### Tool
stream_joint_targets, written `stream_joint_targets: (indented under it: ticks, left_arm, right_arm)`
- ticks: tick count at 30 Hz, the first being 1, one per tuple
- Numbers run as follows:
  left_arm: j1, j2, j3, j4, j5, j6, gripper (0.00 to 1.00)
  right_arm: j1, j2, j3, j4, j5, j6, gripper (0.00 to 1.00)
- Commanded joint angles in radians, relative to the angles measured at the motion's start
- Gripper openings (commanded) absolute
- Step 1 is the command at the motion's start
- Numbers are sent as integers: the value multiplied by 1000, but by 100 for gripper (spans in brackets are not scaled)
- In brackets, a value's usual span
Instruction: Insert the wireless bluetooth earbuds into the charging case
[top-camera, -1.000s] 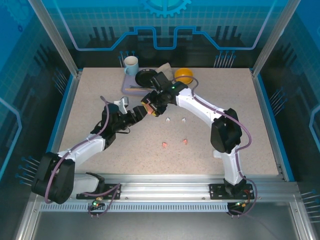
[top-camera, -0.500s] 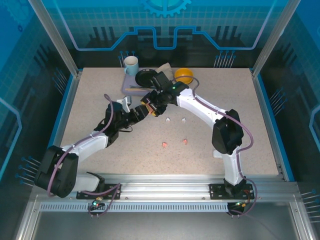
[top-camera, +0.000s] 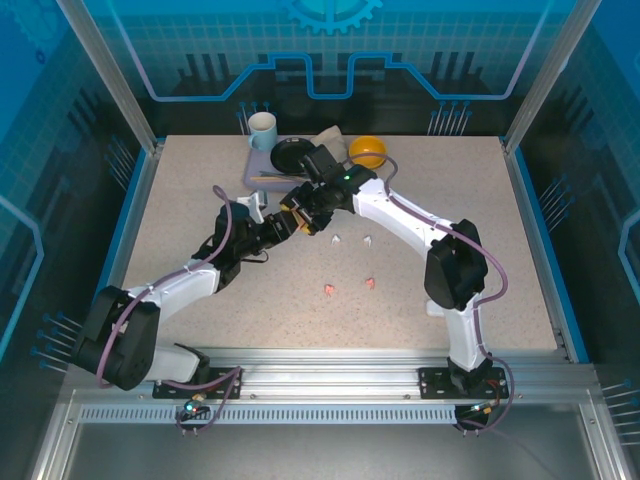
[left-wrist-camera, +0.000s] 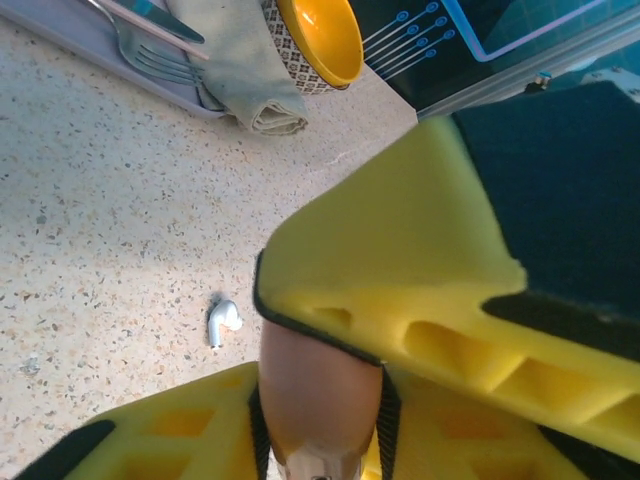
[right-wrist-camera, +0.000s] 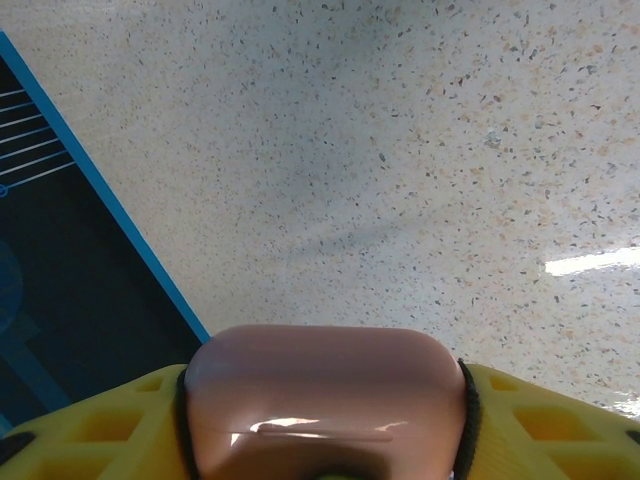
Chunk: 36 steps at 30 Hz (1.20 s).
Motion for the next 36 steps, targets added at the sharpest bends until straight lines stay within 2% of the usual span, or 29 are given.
stream_joint_targets:
  ticks: [1,7,8,11,14,17,22,25,27,31,36]
  left_arm:
    - [-9,-1,31,21,-8,16,26]
    - [-10,-4,36,11,-12,15,17]
    - [-10,-4,39,5,-11,18,13]
    - [-10,-7,51,-26,2,36,6]
    - [-8,-21,72,-94,38,84,3]
    - [12,-26,110,-190,139,153,0]
    - [101,8,183,-307,385,236,0]
    - [135,41,247,-403,503,296,0]
    - [142,69,302,-483,574,349,0]
    - [143,120,386,-599,688,409,0]
    - [142,132,421,-629,691,421,0]
  right_arm:
    - [9,-41,-20,5,-12,17,54]
    - [10,-39,-21,15,-16,20,54]
    - [9,-39,-20,21,-19,17,57]
    - [-19,-62,-18,29,-1,-21,80]
    - [-77,-144,-65,45,70,-94,88]
    - [-150,-243,-173,114,85,-232,89]
    - [-234,-393,-438,401,-80,-654,89]
    - [-236,-499,-584,478,-155,-850,89]
    - [-237,-552,-662,516,-202,-904,89]
    - [-227,-584,-744,616,-308,-910,88]
    - [-195,-537,-725,631,-321,-910,86]
